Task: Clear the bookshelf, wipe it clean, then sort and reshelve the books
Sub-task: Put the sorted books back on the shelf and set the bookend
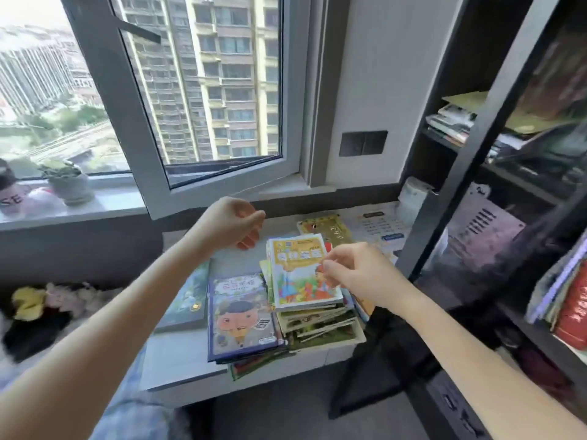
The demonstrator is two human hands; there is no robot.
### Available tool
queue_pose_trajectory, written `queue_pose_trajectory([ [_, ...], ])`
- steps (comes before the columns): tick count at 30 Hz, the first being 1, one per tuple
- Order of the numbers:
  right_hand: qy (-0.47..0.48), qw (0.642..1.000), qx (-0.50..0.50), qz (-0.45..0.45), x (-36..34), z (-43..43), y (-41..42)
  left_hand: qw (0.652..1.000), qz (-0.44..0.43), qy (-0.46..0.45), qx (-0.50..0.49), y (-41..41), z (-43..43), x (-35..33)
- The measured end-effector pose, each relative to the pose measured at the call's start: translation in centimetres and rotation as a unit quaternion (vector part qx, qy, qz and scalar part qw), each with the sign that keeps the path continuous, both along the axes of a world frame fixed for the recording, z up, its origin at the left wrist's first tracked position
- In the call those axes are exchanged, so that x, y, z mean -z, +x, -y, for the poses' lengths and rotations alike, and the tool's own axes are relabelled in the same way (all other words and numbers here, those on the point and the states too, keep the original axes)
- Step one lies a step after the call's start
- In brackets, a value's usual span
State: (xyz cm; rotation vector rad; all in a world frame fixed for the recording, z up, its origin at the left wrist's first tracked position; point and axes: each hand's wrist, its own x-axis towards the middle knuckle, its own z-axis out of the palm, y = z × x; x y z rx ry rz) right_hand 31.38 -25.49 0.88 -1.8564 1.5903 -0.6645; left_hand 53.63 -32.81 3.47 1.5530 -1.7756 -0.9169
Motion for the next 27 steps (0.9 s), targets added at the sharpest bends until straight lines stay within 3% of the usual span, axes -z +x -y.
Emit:
queue_pose_trajectory([
  [6,0.033,0.997,0.069,-0.001,6.3,5.0,2.0,0.991,-0.017,0.100,-0.084,4.4,2.1,8.0],
  [14,0.054,0.990,0.083,-0.097,13.4,12.2,2.7,0.946,-0.028,0.225,-0.233,7.9,3.3,18.7],
  [18,0.061,0.986,0.095,-0.124,15.7,14.6,4.1,0.932,-0.024,0.246,-0.266,8.7,3.9,22.5],
  [23,0.052,0.986,0.081,-0.136,16.7,16.3,6.0,0.919,0.118,0.232,-0.296,12.0,6.8,25.8],
  [27,0.044,0.986,0.097,-0.130,16.8,18.2,7.5,0.873,0.265,0.243,-0.329,16.0,10.1,28.7],
])
